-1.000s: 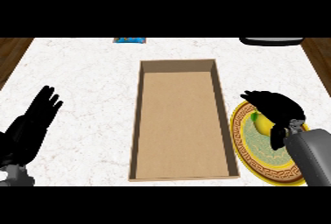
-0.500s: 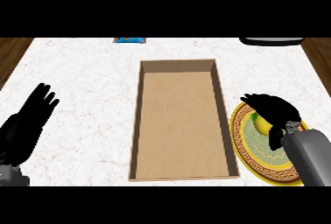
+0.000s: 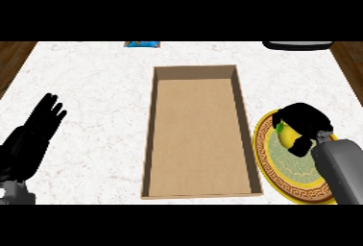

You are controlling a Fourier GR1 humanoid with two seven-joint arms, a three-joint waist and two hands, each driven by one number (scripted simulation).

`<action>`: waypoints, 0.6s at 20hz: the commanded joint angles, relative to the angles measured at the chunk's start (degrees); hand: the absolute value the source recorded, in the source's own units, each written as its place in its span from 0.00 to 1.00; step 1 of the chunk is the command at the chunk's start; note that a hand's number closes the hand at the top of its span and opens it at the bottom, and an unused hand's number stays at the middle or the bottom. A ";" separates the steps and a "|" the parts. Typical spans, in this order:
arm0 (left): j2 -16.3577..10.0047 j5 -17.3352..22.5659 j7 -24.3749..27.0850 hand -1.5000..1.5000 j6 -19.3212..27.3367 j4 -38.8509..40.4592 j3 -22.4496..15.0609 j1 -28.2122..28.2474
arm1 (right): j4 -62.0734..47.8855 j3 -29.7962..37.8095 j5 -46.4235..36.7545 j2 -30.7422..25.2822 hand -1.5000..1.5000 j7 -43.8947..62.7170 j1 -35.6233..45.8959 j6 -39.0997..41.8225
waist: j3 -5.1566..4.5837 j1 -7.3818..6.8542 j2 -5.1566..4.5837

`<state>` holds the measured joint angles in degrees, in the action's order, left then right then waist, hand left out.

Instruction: Pick the lemon from the plate and place it in the cardboard box

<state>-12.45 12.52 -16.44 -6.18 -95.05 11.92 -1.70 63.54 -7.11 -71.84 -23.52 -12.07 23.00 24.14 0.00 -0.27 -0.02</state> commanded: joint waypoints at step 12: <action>0.75 -0.20 0.17 0.50 -1.96 1.60 -2.11 -2.34 | -2.28 6.08 4.46 23.26 1.00 41.57 9.00 -4.80 | 0.02 -5.69 -0.66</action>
<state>-12.00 12.29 -16.34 -7.25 -93.68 10.90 -3.86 61.83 -2.57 -70.00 -4.45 16.99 29.09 21.89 -0.04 -3.34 -0.29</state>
